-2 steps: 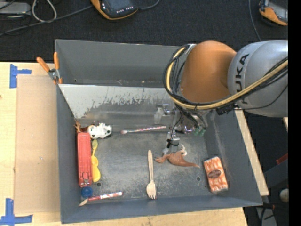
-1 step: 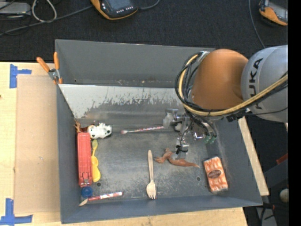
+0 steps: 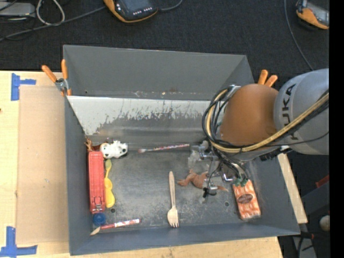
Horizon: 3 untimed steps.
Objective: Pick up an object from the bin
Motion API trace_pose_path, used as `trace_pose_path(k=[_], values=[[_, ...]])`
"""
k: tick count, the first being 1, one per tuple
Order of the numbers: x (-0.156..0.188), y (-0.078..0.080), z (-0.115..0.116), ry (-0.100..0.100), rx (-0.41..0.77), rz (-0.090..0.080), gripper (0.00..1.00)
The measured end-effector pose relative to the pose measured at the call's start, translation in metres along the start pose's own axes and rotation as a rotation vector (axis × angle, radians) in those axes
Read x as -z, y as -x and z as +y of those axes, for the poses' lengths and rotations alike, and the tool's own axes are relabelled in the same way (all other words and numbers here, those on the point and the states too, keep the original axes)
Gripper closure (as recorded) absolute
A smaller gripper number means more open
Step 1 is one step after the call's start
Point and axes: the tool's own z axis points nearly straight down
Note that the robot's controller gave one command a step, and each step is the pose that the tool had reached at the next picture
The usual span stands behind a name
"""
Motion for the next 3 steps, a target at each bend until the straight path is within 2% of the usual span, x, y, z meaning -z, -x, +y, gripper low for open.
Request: trace_pose_path(k=[1, 2, 3], values=[[-0.046, 0.021, -0.039, -0.004, 0.123, -0.019, 0.00], [-0.068, 0.034, -0.056, 0.002, -0.013, 0.000, 1.00], [-0.068, 0.034, -0.056, 0.002, -0.013, 0.001, 1.00]])
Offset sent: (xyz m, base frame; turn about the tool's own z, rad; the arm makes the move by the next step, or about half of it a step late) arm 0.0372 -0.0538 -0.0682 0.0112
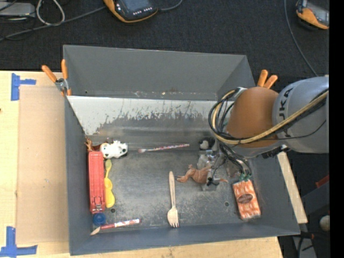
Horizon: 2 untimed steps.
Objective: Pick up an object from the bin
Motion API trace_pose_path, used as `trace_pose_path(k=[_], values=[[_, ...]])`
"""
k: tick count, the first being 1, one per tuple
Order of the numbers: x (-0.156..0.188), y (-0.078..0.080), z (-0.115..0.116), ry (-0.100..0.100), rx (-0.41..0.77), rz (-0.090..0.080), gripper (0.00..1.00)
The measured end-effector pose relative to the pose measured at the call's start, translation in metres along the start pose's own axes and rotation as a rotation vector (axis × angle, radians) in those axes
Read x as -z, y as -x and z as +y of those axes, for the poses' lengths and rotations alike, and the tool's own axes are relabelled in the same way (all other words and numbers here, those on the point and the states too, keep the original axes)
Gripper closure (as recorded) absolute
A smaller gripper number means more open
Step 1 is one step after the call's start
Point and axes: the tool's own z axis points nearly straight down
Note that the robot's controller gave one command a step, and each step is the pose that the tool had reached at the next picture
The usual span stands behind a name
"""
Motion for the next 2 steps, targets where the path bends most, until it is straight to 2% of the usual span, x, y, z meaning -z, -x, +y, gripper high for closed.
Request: trace_pose_path(k=[1, 2], values=[[0.058, -0.002, 0.001, 0.001, -0.010, 0.005, 1.00], [0.136, 0.026, -0.018, 0.000, 0.012, 0.001, 1.00]])
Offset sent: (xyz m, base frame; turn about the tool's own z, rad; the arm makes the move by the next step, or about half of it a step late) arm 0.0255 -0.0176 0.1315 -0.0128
